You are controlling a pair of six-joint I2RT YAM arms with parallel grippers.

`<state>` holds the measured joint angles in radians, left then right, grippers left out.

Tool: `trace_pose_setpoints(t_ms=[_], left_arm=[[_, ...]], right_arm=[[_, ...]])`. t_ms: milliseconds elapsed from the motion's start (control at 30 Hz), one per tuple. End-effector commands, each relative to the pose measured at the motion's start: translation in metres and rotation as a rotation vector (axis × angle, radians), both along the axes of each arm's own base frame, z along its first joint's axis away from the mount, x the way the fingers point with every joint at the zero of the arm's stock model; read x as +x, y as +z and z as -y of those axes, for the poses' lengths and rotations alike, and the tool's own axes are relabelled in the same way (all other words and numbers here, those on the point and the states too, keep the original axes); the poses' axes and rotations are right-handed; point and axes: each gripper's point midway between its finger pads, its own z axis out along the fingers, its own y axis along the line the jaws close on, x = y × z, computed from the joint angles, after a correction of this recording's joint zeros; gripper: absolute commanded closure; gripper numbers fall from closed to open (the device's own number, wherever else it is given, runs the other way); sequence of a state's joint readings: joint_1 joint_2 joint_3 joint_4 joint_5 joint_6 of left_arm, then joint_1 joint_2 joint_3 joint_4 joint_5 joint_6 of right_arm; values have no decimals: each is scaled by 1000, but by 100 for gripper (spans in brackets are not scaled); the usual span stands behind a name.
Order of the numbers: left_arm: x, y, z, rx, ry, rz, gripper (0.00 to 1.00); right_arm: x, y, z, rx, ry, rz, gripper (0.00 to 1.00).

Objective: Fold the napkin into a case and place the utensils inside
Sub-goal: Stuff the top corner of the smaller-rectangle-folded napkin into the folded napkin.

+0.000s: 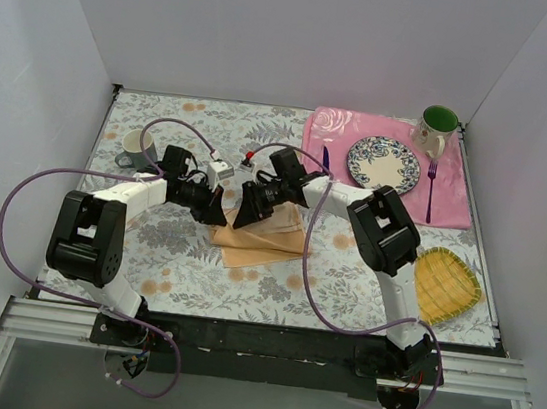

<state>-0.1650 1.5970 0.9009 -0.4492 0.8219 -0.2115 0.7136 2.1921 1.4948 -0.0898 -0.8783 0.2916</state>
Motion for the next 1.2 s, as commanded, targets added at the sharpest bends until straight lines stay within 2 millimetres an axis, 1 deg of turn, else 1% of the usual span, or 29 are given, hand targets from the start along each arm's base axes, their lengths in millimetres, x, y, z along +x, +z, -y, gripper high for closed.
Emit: trace_pose_setpoints(t_ms=[0,67,100,167,200,233,300,333,367,400,433,467,567,633,667,700,767,800,867,900,933,1000,1033,1100,1167], left_arm=[[13,11,1,-17,19,42,100],[15,10,1,-13,26,40,100],[16,9,0,-10,36,40,100],[16,8,0,-8,40,37,100],[17,8,0,-5,41,36,100],[18,7,-1,-3,51,33,100],[18,12,0,-9,53,49,92],[17,13,0,-12,55,51,85],[16,17,0,-18,58,60,69],[19,20,-1,-25,74,76,65],[21,29,-2,-31,88,104,62],[21,31,-2,-38,104,101,61],[27,36,-6,-25,139,124,60],[29,36,-8,-9,144,134,62],[28,39,-7,-13,133,145,62],[24,36,-9,-4,118,158,62],[20,38,-9,-5,109,177,61],[15,34,-10,2,94,177,61],[9,34,-10,-2,74,197,61],[7,43,-8,-19,56,242,60],[0,35,-9,-17,51,242,60],[-3,34,-6,-6,39,274,61],[-6,28,-7,17,31,277,62],[-8,23,-2,33,18,284,65],[-8,13,-3,76,16,287,68]], right_arm=[[15,3,-9,2,41,74,66],[16,4,-11,8,47,81,66],[17,5,-12,13,49,85,77],[20,5,-13,7,42,97,93],[23,1,-13,-4,39,105,99],[27,0,-12,-26,23,116,99],[31,-3,-11,-50,9,139,99],[35,-5,-10,-66,-6,151,99],[34,-8,-10,-74,-7,148,99],[36,-10,-9,-85,-12,148,99],[38,-15,-7,-106,-21,151,99],[38,-19,-6,-114,-21,146,99],[39,-25,-6,-132,-25,144,99],[40,-28,-7,-134,-25,142,99],[40,-28,-7,-135,-27,141,99],[41,-32,-6,-142,-31,136,99],[39,-33,-6,-143,-32,127,99],[39,-35,-5,-145,-33,124,99],[38,-36,-6,-148,-37,116,99],[39,-37,-5,-150,-38,115,99],[38,-37,-6,-146,-36,111,99],[37,-37,-5,-148,-42,100,99],[35,-39,-5,-146,-43,93,99],[33,-38,-5,-142,-51,71,99],[31,-37,-5,-129,-48,54,99]])
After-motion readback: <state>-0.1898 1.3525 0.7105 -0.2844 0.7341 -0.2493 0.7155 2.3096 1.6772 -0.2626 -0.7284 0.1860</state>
